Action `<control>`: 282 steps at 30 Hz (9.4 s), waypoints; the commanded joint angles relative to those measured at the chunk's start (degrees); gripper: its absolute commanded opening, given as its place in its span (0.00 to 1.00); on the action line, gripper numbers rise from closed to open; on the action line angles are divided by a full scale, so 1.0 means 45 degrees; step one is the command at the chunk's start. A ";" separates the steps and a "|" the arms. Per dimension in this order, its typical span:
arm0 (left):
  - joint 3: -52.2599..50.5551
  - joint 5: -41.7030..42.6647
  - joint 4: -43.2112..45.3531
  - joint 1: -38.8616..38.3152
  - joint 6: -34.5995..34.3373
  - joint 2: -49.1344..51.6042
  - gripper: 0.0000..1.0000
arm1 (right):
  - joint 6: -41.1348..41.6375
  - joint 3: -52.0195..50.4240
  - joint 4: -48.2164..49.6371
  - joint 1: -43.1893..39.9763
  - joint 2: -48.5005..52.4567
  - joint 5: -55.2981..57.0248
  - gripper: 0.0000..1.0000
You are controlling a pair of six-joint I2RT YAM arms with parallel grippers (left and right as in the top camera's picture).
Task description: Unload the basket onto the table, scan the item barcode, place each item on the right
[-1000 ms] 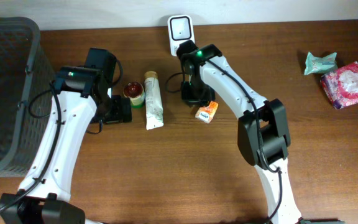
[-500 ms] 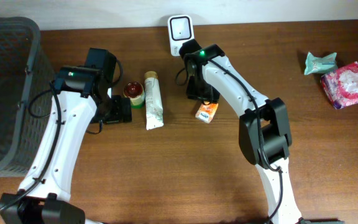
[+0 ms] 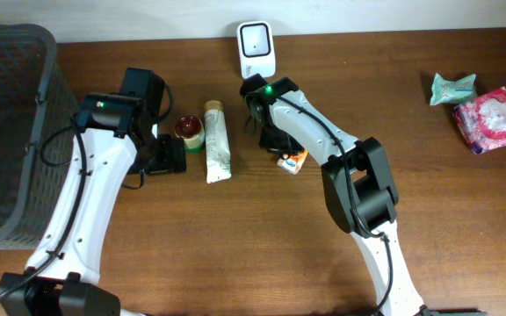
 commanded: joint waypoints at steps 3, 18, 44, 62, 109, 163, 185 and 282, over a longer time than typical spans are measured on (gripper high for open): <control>-0.0049 -0.0092 -0.0010 0.0034 -0.0126 -0.0189 0.99 | -0.0287 0.0005 0.0053 -0.0034 0.0209 -0.0355 0.04; -0.0049 -0.0092 -0.0010 0.0034 -0.0126 -0.0189 0.99 | -0.6314 0.2803 -0.0461 -0.1462 0.0170 -1.0384 0.04; -0.0049 -0.0092 -0.0010 0.0034 -0.0126 -0.0189 0.99 | -0.7164 -0.1200 0.0316 -0.4648 -0.0126 -0.9568 0.07; -0.0049 -0.0092 -0.0010 0.0034 -0.0126 -0.0189 0.99 | -0.9811 0.0942 -0.1715 -0.3419 -0.0670 -0.7791 0.99; -0.0049 -0.0087 -0.0010 0.0034 -0.0126 -0.0189 0.99 | -1.0151 -0.2414 0.1064 -0.2914 -0.0622 -0.9394 0.31; -0.0049 -0.0092 -0.0010 0.0034 -0.0126 -0.0189 0.99 | -2.1731 0.0520 -0.5654 -0.5581 -0.0627 -2.1862 0.04; -0.0049 -0.0092 -0.0010 0.0034 -0.0126 -0.0189 0.99 | -2.1726 0.0520 -0.5654 -0.5493 -0.0675 -2.1779 0.04; -0.0049 -0.0092 -0.0010 0.0034 -0.0126 -0.0189 0.99 | -0.8772 0.2186 0.2851 -1.0550 -0.5251 -0.4153 0.99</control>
